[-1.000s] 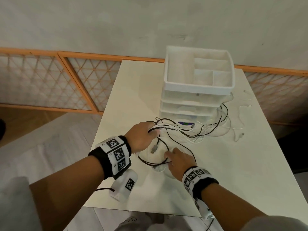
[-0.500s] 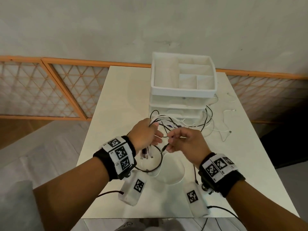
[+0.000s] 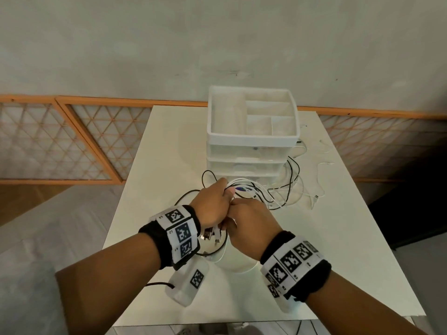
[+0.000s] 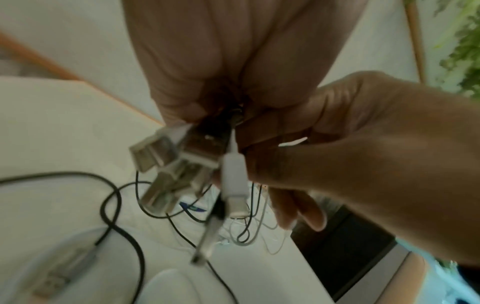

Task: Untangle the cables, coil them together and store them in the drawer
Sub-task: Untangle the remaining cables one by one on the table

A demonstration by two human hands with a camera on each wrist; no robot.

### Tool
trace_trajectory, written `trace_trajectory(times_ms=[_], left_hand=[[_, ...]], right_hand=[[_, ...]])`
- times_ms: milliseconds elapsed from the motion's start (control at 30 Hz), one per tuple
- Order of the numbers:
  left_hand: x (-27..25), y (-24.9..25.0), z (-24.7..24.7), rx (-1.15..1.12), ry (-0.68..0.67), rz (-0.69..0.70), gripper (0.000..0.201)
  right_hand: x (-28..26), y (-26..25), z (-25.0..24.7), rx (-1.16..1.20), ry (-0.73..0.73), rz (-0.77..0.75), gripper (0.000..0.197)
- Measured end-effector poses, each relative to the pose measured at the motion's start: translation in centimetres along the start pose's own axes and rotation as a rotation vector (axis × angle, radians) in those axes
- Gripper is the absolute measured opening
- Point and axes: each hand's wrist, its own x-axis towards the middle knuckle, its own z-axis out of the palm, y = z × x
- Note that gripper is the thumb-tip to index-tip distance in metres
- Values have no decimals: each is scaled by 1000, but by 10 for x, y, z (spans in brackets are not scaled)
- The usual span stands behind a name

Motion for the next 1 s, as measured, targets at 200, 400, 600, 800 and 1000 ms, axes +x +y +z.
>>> trace_trajectory(times_ms=[200, 400, 600, 800, 1000], left_hand=[[0, 1, 8, -138, 10, -47, 29], [-6, -5, 14, -97, 19, -50, 25], [-9, -12, 10, -108, 100, -29, 27], [-7, -12, 4, -104, -47, -20, 22], [1, -4, -3, 189, 56, 28, 33]], right_hand=[[-2, -3, 3, -118, 27, 11, 25], [-1, 9, 1, -14, -28, 103, 15], [0, 39, -13, 392, -18, 221, 5], [-3, 41, -8, 305, -143, 115, 16], [7, 37, -18, 184, 84, 173, 23]])
